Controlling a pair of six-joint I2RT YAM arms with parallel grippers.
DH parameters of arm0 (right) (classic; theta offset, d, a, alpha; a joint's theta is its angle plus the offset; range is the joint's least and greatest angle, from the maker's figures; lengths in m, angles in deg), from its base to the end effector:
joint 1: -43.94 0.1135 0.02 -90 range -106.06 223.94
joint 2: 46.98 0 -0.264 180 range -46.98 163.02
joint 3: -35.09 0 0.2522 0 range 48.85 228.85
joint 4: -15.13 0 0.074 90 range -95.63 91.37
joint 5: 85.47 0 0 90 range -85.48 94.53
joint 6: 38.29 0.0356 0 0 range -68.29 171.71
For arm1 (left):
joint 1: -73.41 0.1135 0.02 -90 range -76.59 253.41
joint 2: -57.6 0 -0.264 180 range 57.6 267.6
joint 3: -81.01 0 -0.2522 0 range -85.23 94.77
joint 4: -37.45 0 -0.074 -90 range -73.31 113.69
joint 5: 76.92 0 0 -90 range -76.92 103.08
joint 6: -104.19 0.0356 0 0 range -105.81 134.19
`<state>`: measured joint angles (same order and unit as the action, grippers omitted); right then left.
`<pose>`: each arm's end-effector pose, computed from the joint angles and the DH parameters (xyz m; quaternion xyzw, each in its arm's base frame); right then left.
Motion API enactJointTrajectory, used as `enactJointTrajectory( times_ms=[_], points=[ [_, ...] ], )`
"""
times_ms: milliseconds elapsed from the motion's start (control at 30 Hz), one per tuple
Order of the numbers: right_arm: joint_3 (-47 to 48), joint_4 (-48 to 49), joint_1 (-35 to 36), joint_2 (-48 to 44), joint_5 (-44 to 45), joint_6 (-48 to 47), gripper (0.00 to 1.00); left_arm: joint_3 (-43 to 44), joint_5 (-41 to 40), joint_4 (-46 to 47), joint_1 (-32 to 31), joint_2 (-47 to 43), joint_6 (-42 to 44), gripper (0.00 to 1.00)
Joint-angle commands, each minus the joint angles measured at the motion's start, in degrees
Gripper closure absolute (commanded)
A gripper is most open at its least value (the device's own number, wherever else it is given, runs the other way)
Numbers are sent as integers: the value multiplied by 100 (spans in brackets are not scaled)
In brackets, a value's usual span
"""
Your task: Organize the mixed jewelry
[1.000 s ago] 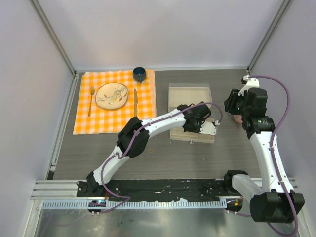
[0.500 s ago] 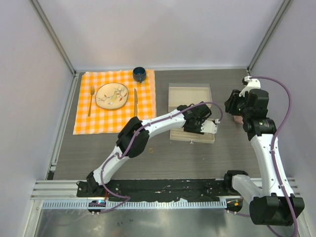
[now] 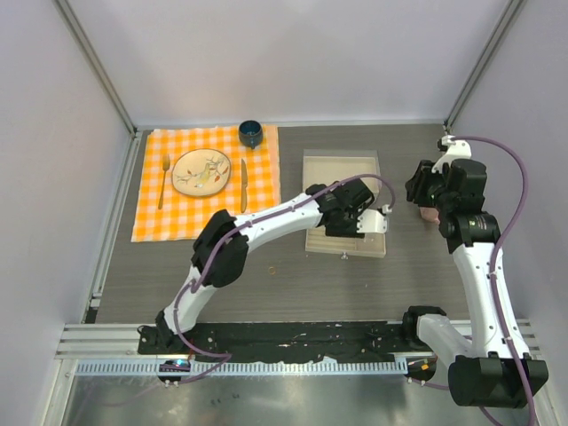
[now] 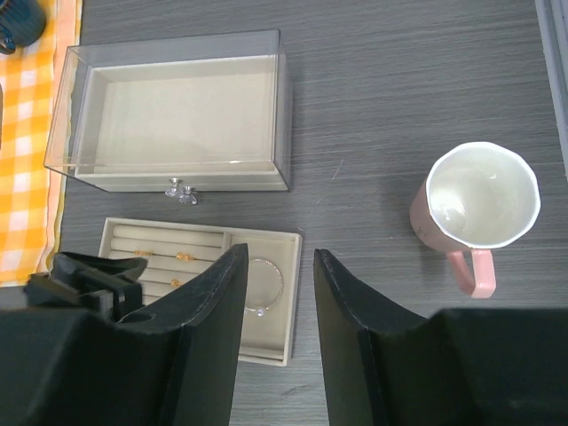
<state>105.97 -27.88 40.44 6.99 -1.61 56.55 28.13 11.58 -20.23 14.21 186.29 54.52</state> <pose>0.2041 -0.0087 0.3522 0.0333 0.8471 0.0516 0.5279 0.2533 -0.4231 0.2185 0.7338 0.6254 -0.0310 0.2636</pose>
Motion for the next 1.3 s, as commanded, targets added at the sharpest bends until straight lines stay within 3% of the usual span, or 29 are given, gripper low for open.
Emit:
enactJointTrajectory(
  times_ms=[0,300,367,433,633,867,1267],
  points=[
    [299,16,-27,-98,24,-36,59,-419,35,-2,-4,-1010,-368,50],
    [247,-72,-27,218,-415,-124,57,-2843,457,41,584,-3049,-852,49],
    [177,-10,-18,245,-529,-106,50,-3634,501,190,699,-3583,-966,48],
    [106,95,-27,271,-635,-71,48,-4414,528,506,822,-3893,-1019,46],
    [88,192,-18,517,-933,-27,48,-5656,755,1078,1007,-4527,-1125,45],
    [132,104,-27,667,-943,-115,49,-5773,1318,1404,1025,-4291,-1423,48],
    [62,60,-27,640,-855,-203,49,-5562,1345,1448,1007,-3719,-1959,52]
  ],
)
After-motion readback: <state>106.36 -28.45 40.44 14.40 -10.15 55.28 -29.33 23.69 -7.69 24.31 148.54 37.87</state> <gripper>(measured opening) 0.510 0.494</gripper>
